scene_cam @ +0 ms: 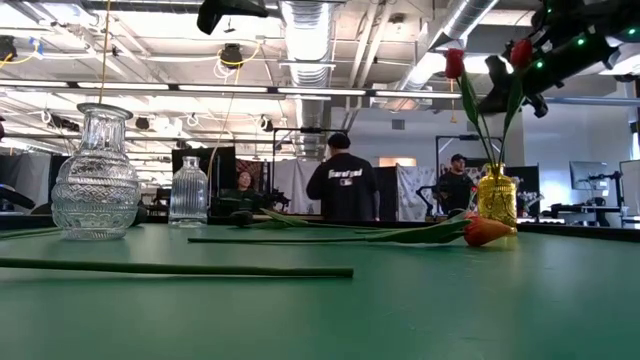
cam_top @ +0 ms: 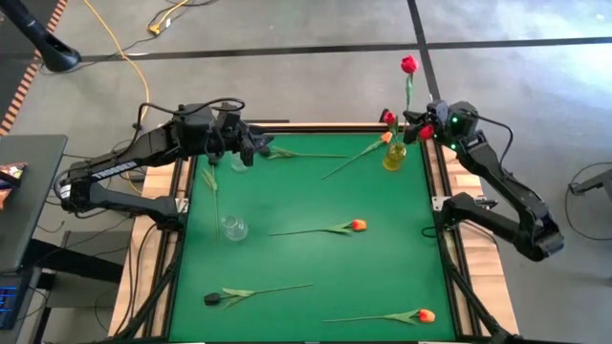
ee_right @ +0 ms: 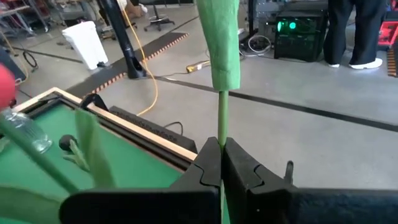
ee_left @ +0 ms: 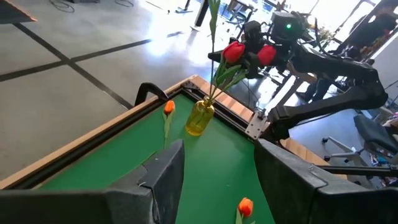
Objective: Sort flowers into vase by color
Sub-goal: Put the red flower into the yellow vase
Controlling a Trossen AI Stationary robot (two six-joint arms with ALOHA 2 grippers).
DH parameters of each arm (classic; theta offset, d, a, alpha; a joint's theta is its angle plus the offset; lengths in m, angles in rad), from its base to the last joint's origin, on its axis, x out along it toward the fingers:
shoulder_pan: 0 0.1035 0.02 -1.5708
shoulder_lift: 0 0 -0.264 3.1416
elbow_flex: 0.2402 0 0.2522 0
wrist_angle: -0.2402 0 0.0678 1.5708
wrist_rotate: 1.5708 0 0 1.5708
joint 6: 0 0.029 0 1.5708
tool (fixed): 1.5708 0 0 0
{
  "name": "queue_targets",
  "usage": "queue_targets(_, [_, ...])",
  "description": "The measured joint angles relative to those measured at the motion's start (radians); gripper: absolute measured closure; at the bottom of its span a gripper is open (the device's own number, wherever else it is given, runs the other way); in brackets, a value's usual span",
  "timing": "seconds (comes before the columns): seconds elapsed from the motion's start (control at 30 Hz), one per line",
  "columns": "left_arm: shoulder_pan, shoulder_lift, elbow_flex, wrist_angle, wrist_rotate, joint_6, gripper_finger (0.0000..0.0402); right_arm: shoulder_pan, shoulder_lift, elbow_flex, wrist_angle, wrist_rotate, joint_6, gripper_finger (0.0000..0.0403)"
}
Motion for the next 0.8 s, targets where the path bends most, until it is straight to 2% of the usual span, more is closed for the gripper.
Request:
queue_targets(0.13, [0.000,0.000,0.000,0.000,0.000,0.000,0.0221,0.000,0.013,-0.002,0.000,0.006,-0.012,0.0378])
queue_targets(0.37, [0.000,0.000,0.000,0.000,0.001,0.000,0.0221,0.006,-0.005,-0.113,0.067,0.012,0.011,0.0378])
queue_targets(0.53, [0.000,0.000,0.000,0.000,0.001,0.004,0.0221,0.021,-0.026,-0.144,0.093,0.021,0.013,0.0376])
queue_targets(0.8, [0.000,0.000,0.000,0.000,0.001,0.003,0.0221,0.020,-0.026,-0.144,0.086,0.021,0.037,0.0341])
